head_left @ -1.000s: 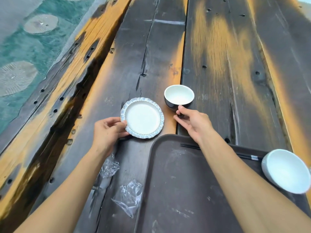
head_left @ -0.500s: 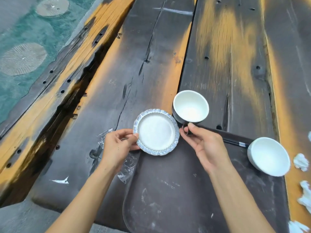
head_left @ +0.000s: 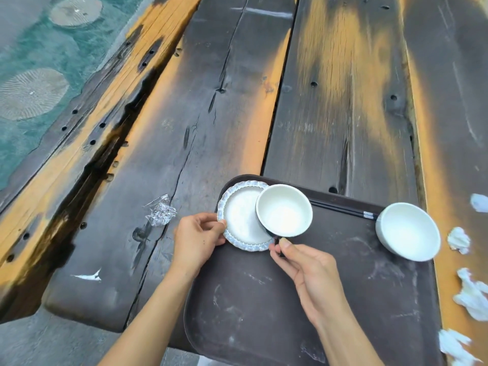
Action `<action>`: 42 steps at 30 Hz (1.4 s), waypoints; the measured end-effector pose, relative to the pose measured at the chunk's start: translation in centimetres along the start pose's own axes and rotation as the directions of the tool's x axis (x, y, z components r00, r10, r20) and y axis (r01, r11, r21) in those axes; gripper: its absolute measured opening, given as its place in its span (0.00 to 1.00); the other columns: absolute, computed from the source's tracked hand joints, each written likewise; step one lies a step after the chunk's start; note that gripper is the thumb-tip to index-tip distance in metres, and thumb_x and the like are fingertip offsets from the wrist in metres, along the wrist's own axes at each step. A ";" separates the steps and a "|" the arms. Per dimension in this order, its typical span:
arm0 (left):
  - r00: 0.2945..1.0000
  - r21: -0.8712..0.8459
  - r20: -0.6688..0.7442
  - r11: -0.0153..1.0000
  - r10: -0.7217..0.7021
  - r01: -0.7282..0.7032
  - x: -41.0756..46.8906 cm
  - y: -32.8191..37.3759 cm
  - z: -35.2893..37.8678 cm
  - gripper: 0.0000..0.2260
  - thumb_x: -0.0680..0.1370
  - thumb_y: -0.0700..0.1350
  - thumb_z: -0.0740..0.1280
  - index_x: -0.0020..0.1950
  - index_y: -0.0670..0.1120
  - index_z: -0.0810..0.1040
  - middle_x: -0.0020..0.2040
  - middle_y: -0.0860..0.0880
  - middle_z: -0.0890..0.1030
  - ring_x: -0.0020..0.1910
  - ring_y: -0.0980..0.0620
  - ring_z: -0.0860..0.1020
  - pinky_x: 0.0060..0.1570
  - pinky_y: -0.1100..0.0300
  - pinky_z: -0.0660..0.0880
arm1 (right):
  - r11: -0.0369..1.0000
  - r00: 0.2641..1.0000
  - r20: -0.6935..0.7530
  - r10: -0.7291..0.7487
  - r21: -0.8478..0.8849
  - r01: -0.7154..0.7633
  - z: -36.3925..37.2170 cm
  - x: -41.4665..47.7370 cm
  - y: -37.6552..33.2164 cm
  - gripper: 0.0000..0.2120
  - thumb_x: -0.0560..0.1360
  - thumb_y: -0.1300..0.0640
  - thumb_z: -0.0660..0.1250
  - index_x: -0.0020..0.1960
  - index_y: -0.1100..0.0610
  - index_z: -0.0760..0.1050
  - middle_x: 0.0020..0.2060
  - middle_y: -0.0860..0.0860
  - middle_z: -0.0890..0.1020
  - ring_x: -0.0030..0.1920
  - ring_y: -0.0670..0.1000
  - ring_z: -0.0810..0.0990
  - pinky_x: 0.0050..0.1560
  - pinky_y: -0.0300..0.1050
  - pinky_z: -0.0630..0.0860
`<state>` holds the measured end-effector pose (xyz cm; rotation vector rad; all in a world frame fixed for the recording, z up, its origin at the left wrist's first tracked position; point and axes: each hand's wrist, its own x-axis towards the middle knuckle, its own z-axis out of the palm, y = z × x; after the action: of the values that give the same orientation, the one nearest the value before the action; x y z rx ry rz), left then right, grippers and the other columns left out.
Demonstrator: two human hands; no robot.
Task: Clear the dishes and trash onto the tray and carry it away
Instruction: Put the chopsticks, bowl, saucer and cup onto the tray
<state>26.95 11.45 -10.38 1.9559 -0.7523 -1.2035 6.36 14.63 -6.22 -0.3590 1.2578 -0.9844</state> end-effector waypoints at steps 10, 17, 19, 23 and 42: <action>0.996 0.152 0.026 0.985 -0.080 0.075 -1.0 -0.4 0.8 0.06 0.75 0.46 0.74 0.44 0.44 0.82 0.30 0.47 0.85 0.32 0.49 0.85 0.46 0.51 0.83 | 0.998 0.999 0.011 0.050 0.036 -0.051 2.7 0.6 2.4 0.07 0.75 0.66 0.71 0.40 0.69 0.84 0.41 0.59 0.86 0.52 0.51 0.85 0.63 0.51 0.78; 0.975 -0.142 0.165 0.974 -0.151 0.175 -1.5 -1.3 0.7 0.08 0.77 0.40 0.72 0.47 0.34 0.81 0.33 0.42 0.84 0.35 0.49 0.84 0.41 0.58 0.83 | 0.973 1.000 0.020 0.008 -0.230 -0.003 3.5 1.1 4.0 0.23 0.71 0.46 0.74 0.45 0.68 0.80 0.39 0.55 0.77 0.45 0.48 0.75 0.65 0.64 0.70; 0.972 -0.153 0.180 0.972 -0.148 0.177 -1.3 -1.4 0.6 0.08 0.77 0.40 0.72 0.47 0.34 0.81 0.34 0.41 0.84 0.35 0.49 0.85 0.41 0.58 0.83 | 0.939 1.000 0.010 -0.012 -0.343 0.014 4.0 1.2 4.5 0.28 0.68 0.40 0.74 0.46 0.68 0.79 0.35 0.60 0.77 0.43 0.47 0.73 0.63 0.65 0.72; 0.971 -0.162 0.183 0.970 -0.152 0.182 -1.3 -1.6 0.6 0.10 0.77 0.41 0.72 0.49 0.33 0.80 0.38 0.37 0.85 0.36 0.47 0.85 0.41 0.57 0.83 | 0.847 0.985 -0.061 -0.161 -0.521 0.106 4.4 0.7 4.8 0.18 0.74 0.49 0.70 0.40 0.65 0.80 0.41 0.58 0.81 0.39 0.49 0.77 0.46 0.49 0.75; 0.961 -0.198 0.209 0.954 -0.183 0.225 -1.8 -0.8 -0.3 0.07 0.77 0.41 0.72 0.50 0.37 0.80 0.38 0.38 0.85 0.37 0.47 0.85 0.40 0.60 0.83 | 0.845 0.977 -0.208 -0.052 -0.531 -0.068 5.9 0.5 4.2 0.23 0.67 0.42 0.69 0.46 0.62 0.80 0.46 0.63 0.82 0.50 0.62 0.82 0.56 0.63 0.78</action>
<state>26.55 13.40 -10.02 1.7852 -0.4907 -1.5457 13.47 15.00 -7.65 -0.6948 1.7332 -0.6566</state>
